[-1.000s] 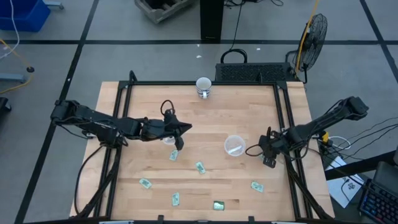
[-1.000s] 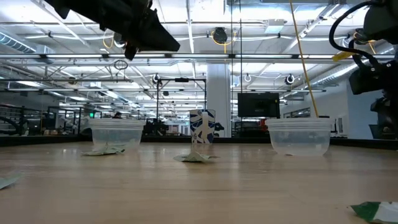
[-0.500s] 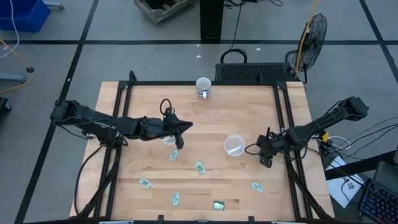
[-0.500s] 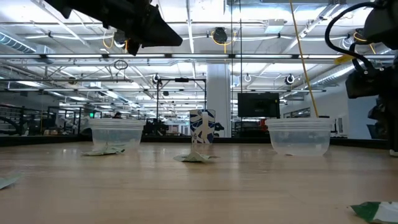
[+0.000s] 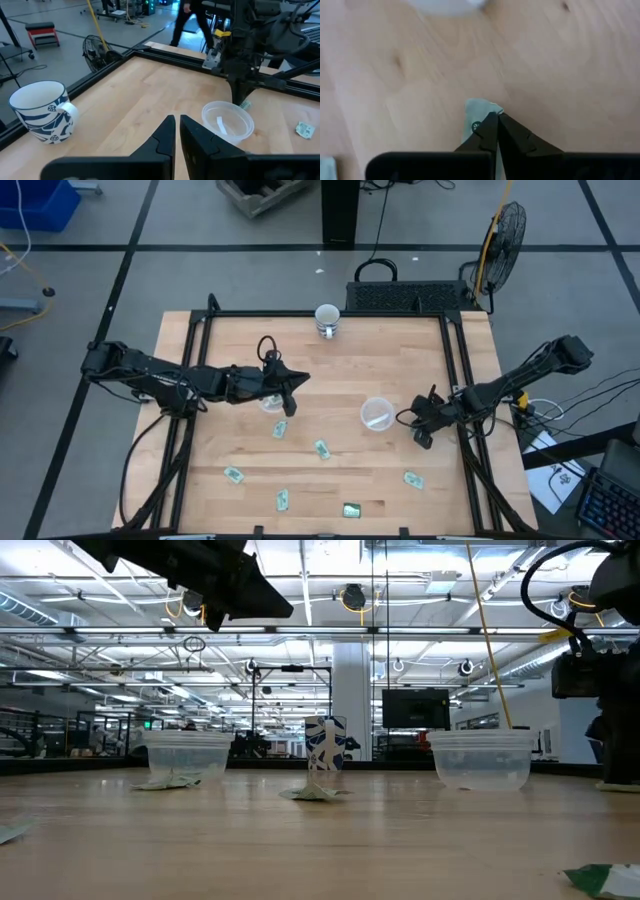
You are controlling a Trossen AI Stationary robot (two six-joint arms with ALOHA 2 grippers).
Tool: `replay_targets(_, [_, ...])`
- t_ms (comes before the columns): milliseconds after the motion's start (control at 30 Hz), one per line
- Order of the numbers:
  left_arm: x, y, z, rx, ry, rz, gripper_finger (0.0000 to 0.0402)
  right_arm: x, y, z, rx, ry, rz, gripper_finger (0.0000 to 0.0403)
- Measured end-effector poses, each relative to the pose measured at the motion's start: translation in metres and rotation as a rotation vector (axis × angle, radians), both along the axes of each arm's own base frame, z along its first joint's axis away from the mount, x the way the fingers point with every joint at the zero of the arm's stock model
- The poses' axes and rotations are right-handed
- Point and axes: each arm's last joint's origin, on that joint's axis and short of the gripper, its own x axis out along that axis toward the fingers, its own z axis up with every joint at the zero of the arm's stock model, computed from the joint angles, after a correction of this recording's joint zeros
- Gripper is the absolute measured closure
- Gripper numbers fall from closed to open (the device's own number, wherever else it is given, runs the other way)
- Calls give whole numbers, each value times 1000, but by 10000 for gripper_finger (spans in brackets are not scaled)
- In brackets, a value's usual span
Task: Pick and place Stevia / Truvia into bins
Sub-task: Put the light green stevia packet into the right transparent container
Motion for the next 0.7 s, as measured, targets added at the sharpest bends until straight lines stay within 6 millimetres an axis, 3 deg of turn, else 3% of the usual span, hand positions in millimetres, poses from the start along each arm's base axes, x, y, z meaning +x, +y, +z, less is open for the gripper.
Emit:
replay_targets(100, [0,0,0,0,0,0,371,10,5,11,58,-130,26,401])
replay_targets(267, [0,0,0,0,2,0,371,35,17,53,215,-560,149,402])
replay_targets(433, [0,0,1,-2,-7,-1,371,46,19,84,123,-934,174,402])
replay_targets(600, [1,0,2,-3,-24,-1,371,58,10,93,-233,-853,158,402])
replay_targets(700, [1,0,3,-4,-29,-1,371,70,8,125,-444,-781,159,402])
